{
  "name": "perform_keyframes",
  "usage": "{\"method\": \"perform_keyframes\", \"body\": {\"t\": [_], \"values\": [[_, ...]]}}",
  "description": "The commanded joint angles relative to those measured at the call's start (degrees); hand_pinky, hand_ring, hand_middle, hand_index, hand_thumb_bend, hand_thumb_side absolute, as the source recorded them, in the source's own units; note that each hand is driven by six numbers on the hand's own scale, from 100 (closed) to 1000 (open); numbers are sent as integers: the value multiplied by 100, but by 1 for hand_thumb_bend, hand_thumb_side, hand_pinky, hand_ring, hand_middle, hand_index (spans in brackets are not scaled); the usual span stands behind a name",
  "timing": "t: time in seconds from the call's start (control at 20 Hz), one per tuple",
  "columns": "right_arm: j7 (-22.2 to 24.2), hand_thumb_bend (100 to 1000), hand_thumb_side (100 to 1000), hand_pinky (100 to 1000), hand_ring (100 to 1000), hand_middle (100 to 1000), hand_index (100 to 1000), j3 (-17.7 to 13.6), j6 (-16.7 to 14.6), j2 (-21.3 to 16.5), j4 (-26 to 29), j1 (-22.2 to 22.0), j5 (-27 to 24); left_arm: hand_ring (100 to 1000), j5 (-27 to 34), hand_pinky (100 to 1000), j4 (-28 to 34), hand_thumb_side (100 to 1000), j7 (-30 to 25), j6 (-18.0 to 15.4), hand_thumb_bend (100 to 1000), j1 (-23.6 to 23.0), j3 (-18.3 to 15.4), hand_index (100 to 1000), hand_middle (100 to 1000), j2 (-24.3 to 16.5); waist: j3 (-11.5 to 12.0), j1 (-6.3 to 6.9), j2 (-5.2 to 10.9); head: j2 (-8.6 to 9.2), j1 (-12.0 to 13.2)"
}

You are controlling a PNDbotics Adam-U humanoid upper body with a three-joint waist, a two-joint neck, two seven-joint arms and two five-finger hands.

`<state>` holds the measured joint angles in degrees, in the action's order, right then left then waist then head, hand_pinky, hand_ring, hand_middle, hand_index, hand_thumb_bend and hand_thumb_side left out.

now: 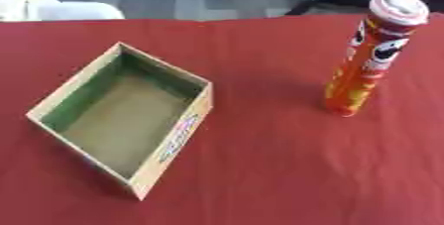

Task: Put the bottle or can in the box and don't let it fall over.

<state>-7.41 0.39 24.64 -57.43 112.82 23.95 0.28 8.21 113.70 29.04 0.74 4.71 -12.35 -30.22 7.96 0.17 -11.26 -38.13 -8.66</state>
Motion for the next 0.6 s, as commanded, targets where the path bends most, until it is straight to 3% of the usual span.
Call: {"method": "perform_keyframes", "body": {"t": [0.05, 0.6], "values": [[-11, 109, 601, 866, 987, 958, 916, -66, 7, -252, 87, 73, 38, 786, -22, 872, 89, 449, 8, -18, 555, 35, -60, 738, 823, -214, 1, -7, 60, 4, 9], [30, 100, 613, 868, 988, 960, 919, -23, 24, -247, 58, 151, 45, 785, -24, 872, 89, 449, 4, -20, 554, 42, -56, 738, 823, -211, -3, -12, 59, 37, -153]]}}
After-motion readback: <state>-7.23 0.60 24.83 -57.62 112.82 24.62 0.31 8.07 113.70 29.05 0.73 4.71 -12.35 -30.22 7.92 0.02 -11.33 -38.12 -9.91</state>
